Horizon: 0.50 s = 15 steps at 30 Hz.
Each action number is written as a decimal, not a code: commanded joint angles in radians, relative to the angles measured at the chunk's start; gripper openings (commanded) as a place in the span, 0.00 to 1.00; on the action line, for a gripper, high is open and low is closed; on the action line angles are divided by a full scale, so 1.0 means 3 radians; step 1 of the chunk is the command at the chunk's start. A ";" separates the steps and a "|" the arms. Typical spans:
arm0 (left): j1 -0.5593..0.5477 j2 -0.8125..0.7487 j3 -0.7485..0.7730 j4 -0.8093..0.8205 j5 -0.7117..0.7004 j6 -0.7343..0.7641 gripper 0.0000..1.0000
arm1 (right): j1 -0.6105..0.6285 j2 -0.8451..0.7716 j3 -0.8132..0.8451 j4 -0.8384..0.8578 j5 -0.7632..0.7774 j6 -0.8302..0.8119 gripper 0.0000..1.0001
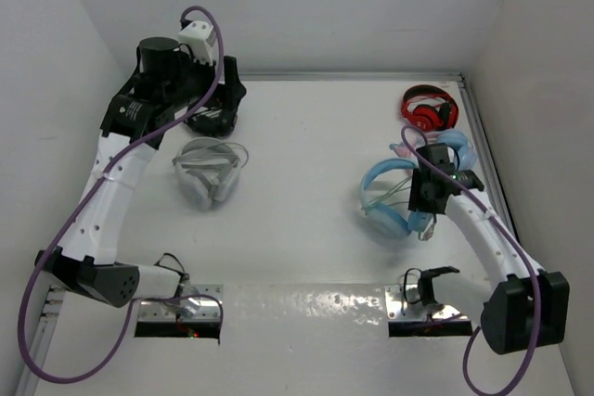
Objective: Wrap the headphones
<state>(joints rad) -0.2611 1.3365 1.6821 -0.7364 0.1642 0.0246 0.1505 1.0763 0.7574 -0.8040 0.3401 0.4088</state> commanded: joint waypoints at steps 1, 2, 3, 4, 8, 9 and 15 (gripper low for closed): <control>0.0006 -0.0119 -0.0125 0.0169 0.0107 -0.0051 0.83 | -0.0041 0.0068 -0.0146 0.0031 -0.0061 0.0212 0.00; 0.0006 -0.0129 -0.0146 0.0184 0.0127 -0.0051 0.83 | -0.0047 0.0038 -0.0228 0.0107 -0.0024 0.0258 0.00; 0.0006 -0.0134 -0.0166 0.0205 0.0163 -0.0051 0.83 | -0.0047 0.0007 -0.0300 0.0194 0.0006 0.0314 0.00; 0.0006 -0.0144 -0.0197 0.0225 0.0184 -0.0051 0.83 | -0.0072 0.0007 -0.0321 0.0180 -0.0003 0.0330 0.00; 0.0006 -0.0160 -0.0228 0.0256 0.0220 -0.0051 0.83 | -0.0077 0.0231 -0.0285 0.0312 0.0119 0.0361 0.00; 0.0006 -0.0165 -0.0228 0.0261 0.0225 -0.0051 0.83 | -0.0077 0.0288 -0.0275 0.0363 0.0180 0.0376 0.00; 0.0006 -0.0191 -0.0274 0.0287 0.0240 -0.0154 0.83 | -0.0077 0.0600 -0.0423 0.0655 0.0472 0.0509 0.10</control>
<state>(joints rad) -0.2611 1.3159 1.6020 -0.6998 0.2203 -0.0025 0.1326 1.2404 0.6376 -0.6914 0.3962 0.5137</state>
